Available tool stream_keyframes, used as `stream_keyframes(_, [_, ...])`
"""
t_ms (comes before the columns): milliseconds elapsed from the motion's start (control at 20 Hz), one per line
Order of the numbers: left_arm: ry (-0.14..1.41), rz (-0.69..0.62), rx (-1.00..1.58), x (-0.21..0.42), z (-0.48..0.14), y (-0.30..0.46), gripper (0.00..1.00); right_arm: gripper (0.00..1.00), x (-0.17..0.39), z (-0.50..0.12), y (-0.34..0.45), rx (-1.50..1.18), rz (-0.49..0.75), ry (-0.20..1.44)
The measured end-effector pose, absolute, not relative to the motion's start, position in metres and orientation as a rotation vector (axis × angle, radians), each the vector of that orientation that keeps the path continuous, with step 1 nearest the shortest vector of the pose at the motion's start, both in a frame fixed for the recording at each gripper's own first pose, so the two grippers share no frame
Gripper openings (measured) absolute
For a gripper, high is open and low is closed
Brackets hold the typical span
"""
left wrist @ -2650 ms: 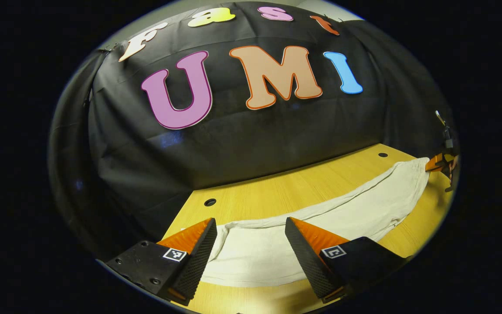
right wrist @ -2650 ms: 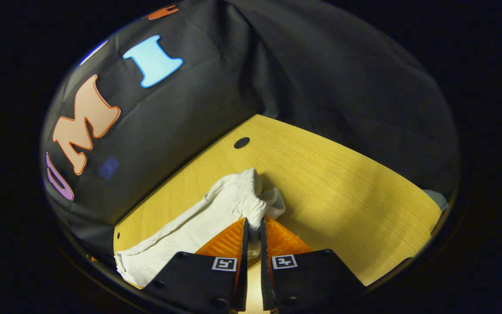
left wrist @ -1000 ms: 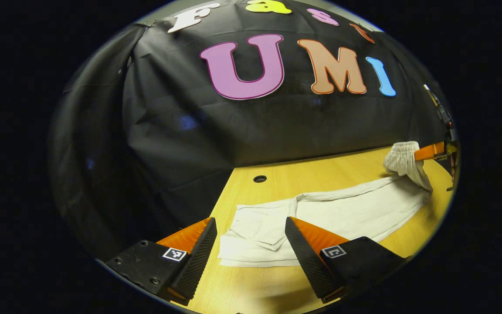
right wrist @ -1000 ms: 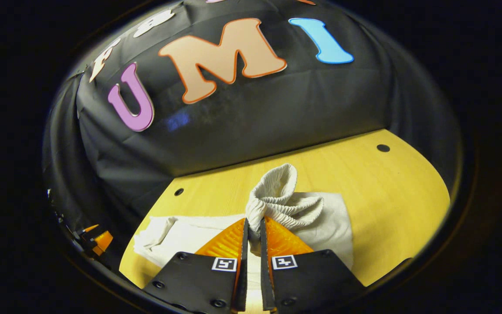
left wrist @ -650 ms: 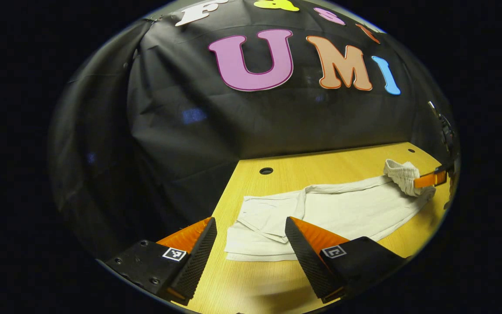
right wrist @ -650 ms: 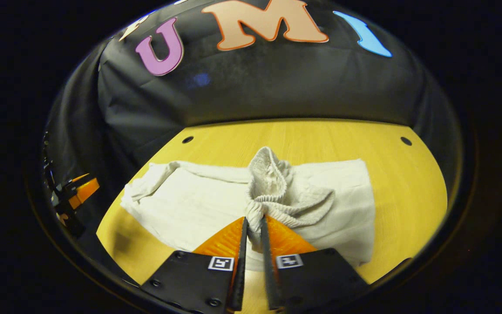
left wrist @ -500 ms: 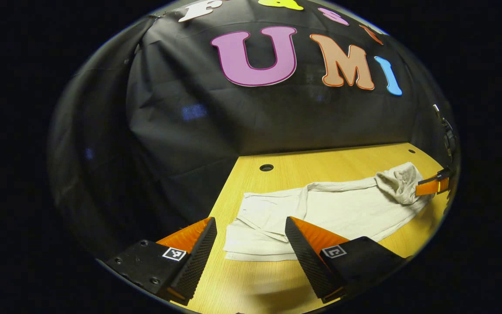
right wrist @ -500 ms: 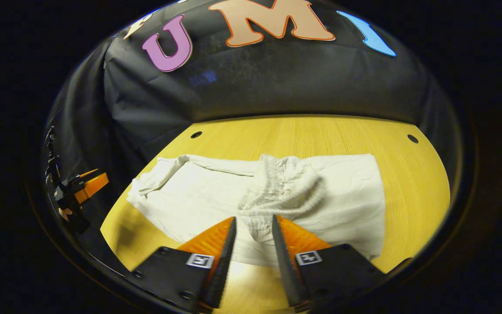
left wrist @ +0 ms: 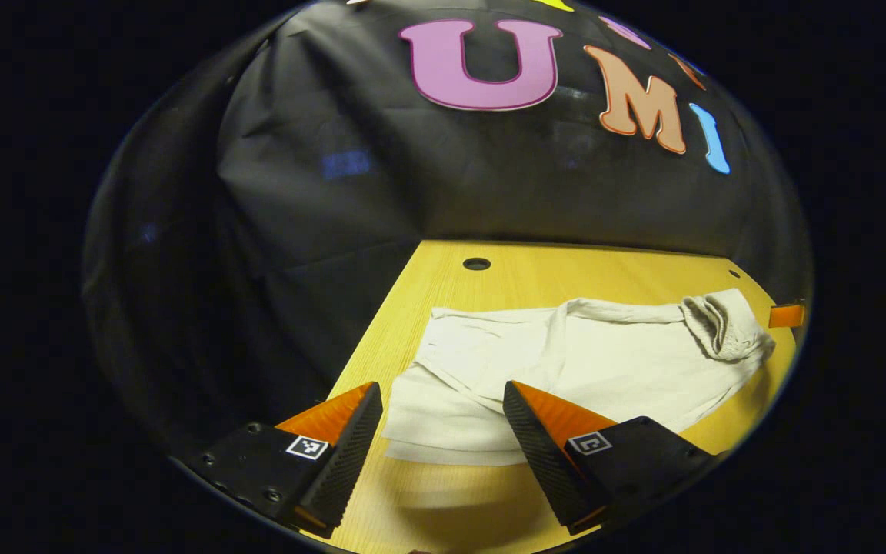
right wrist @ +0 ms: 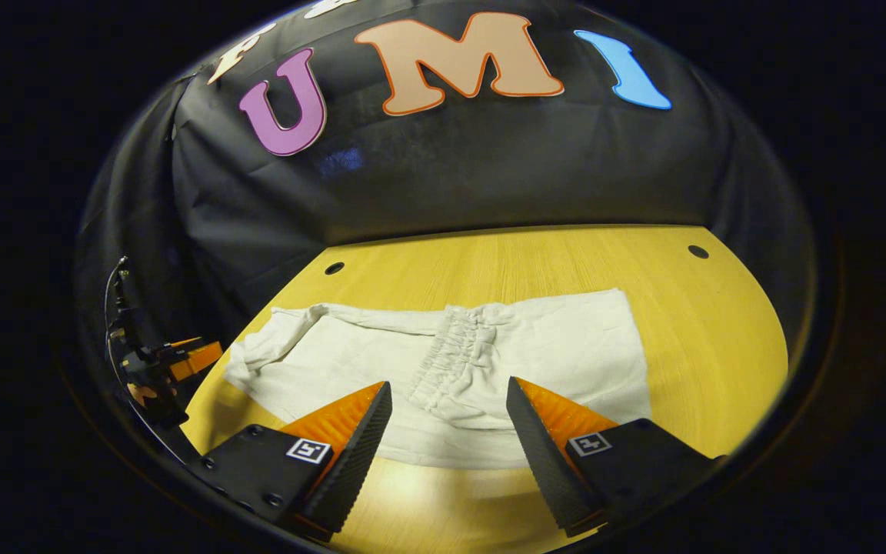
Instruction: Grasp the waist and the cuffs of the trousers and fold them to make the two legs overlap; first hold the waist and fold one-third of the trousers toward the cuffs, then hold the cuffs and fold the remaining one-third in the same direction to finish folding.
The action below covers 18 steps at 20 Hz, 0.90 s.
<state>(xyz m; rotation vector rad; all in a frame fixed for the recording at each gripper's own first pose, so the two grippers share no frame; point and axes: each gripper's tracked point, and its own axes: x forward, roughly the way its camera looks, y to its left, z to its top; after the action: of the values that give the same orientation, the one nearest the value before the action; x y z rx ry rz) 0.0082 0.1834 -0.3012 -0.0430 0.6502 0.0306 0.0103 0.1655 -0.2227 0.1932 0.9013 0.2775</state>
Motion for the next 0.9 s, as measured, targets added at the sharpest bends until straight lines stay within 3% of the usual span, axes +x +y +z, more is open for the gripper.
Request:
stream_keyframes(150, [0.684,0.036,-0.064,0.012,-0.321,0.191,0.97,0.97,0.006,-0.220,0.160,0.175,0.249,0.904])
stream_keyframes(200, [0.696,0.039,-0.069,0.013,-0.328,0.194,0.97,0.91,0.004,-0.220,0.159,0.172,0.243,0.905])
stream_keyframes(250, [0.709,0.039,-0.076,0.014,-0.335,0.196,0.96,0.97,0.003,-0.219,0.158,0.170,0.237,0.904])
stream_keyframes(700, [0.778,0.033,-0.126,0.011,-0.364,0.197,0.98,0.97,-0.003,-0.213,0.147,0.150,0.201,0.902])
stream_keyframes(750, [0.789,0.034,-0.116,0.009,-0.365,0.196,0.97,0.91,-0.003,-0.211,0.146,0.149,0.199,0.902])
stream_keyframes(900, [0.792,0.023,-0.086,0.011,-0.365,0.195,0.97,0.97,-0.002,-0.210,0.142,0.149,0.191,0.898])
